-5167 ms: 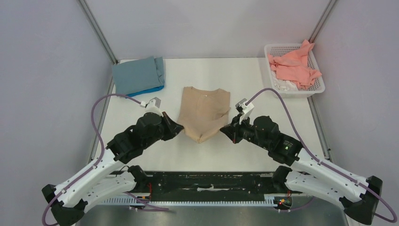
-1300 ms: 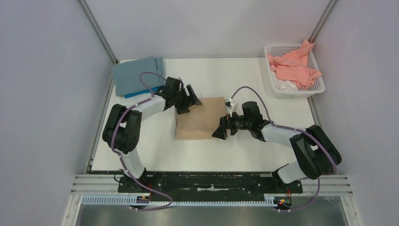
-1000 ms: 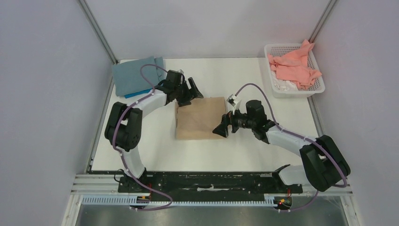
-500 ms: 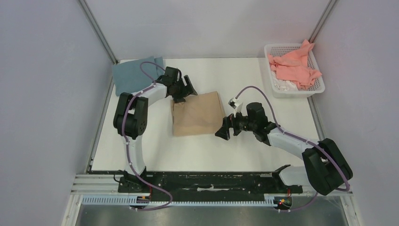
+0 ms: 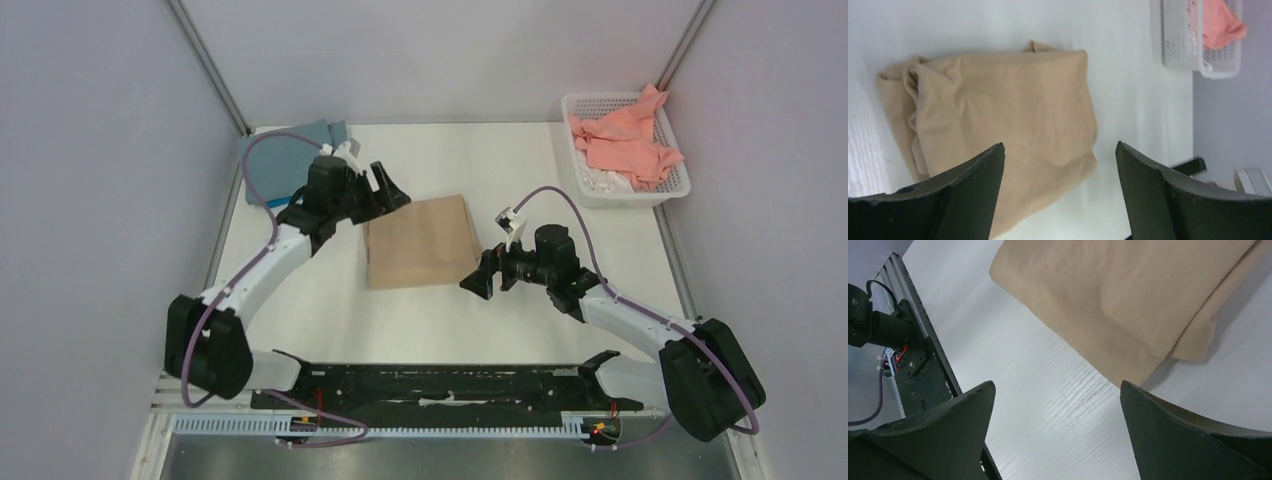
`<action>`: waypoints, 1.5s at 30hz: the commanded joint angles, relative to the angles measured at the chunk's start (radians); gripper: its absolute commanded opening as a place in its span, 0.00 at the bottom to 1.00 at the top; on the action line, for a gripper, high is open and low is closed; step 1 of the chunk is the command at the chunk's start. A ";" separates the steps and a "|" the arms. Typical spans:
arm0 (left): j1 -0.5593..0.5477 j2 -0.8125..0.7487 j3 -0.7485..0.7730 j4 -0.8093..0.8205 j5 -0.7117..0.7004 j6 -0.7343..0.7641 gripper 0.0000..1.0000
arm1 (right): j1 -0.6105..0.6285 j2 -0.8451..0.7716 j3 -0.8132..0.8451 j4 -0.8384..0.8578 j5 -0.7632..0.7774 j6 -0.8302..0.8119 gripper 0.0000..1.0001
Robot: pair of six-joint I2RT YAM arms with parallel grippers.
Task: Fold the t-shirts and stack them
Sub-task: Smooth out wrinkles on the folded tshirt, then put the neatly folded tshirt into the corner of the board with the left arm
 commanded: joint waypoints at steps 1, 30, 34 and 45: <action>-0.051 -0.112 -0.286 0.122 0.019 -0.089 0.87 | 0.001 -0.025 -0.018 0.053 0.007 0.019 0.98; 0.062 -0.040 -0.333 0.078 -0.202 -0.012 0.87 | 0.000 -0.162 -0.048 -0.050 0.185 -0.017 0.98; 0.088 0.147 -0.240 0.080 -0.121 -0.009 0.87 | 0.000 -0.173 -0.039 -0.069 0.194 -0.029 0.98; 0.002 0.324 -0.275 0.150 -0.121 -0.075 0.56 | 0.000 -0.170 -0.039 -0.075 0.254 -0.030 0.98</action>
